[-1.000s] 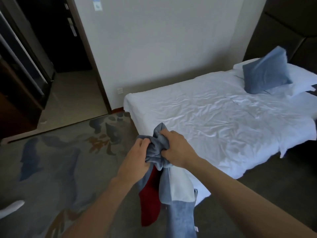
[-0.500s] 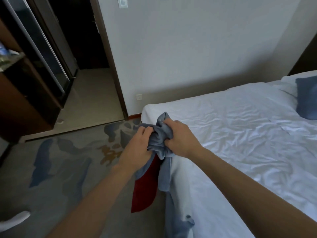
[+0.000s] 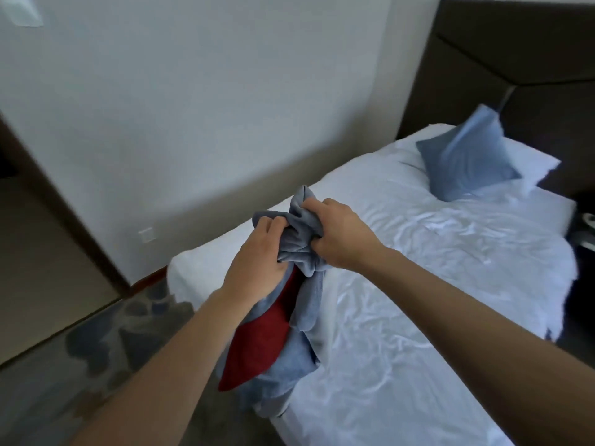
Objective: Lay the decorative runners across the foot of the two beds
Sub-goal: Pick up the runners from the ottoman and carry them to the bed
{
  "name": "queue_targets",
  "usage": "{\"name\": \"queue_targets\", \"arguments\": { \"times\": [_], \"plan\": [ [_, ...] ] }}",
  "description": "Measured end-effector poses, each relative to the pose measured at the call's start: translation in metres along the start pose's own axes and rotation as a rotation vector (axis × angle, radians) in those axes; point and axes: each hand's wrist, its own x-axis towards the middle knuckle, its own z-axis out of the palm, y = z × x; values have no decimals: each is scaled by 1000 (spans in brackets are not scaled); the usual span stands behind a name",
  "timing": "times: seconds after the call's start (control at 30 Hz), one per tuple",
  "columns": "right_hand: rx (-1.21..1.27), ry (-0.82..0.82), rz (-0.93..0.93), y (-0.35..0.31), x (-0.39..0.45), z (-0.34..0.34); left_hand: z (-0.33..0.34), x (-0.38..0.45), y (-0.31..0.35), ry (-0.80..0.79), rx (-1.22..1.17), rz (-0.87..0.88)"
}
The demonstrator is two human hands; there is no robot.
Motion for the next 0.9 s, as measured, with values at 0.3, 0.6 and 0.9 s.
{"name": "queue_targets", "arguments": {
  "times": [0.3, 0.6, 0.9],
  "plan": [
    [-160, 153, 286, 59, 21, -52, 55, 114, 22, -118, -163, 297],
    [-155, 196, 427, 145, 22, -59, 125, 174, 53, -220, -186, 426],
    [-88, 206, 484, 242, 53, -58, 208, 246, 62, -271, -173, 440]
  ]
}}
